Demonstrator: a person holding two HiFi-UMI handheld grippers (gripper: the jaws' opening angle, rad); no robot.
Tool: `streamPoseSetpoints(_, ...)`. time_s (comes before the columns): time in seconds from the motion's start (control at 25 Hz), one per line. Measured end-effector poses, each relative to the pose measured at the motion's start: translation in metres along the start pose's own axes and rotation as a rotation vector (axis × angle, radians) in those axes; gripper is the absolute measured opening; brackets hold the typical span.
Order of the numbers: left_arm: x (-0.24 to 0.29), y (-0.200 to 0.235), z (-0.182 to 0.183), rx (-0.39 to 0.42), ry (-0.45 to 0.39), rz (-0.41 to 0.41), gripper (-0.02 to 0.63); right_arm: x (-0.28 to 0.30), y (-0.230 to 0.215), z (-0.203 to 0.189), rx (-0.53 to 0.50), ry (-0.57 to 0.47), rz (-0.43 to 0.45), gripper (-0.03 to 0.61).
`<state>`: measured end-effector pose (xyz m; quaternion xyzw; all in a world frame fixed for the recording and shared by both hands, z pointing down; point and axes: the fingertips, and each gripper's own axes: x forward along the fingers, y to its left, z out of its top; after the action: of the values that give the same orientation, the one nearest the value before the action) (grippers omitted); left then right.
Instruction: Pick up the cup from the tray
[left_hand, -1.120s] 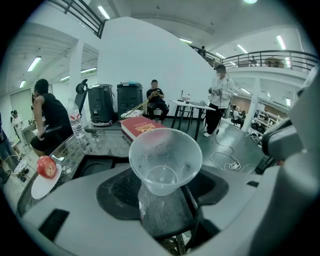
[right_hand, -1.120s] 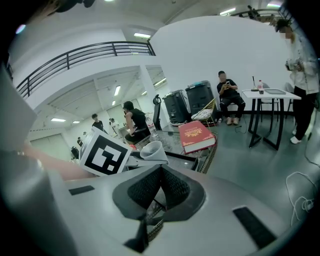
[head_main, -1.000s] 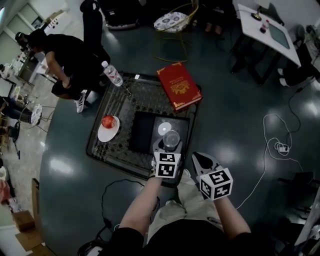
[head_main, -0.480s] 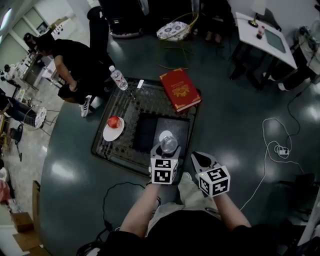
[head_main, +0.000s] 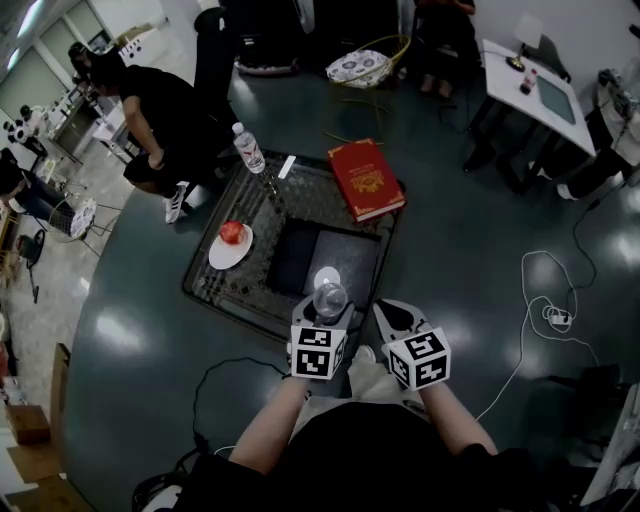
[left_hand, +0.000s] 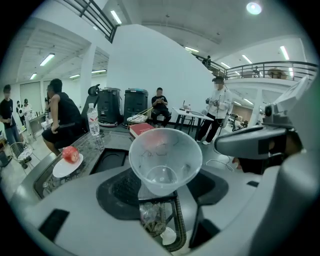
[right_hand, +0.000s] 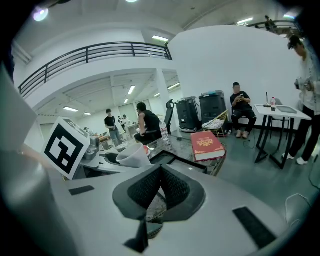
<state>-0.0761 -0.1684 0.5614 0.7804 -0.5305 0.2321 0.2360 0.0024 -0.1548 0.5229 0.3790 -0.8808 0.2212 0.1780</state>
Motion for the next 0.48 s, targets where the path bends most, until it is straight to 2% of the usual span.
streamPoseSetpoints(0.48,-0.025,0.008,-0.010,-0.056,-0.025,0.046,0.284,-0.003,0.014,-0.006,-0.064,0.018,0.040,0.009)
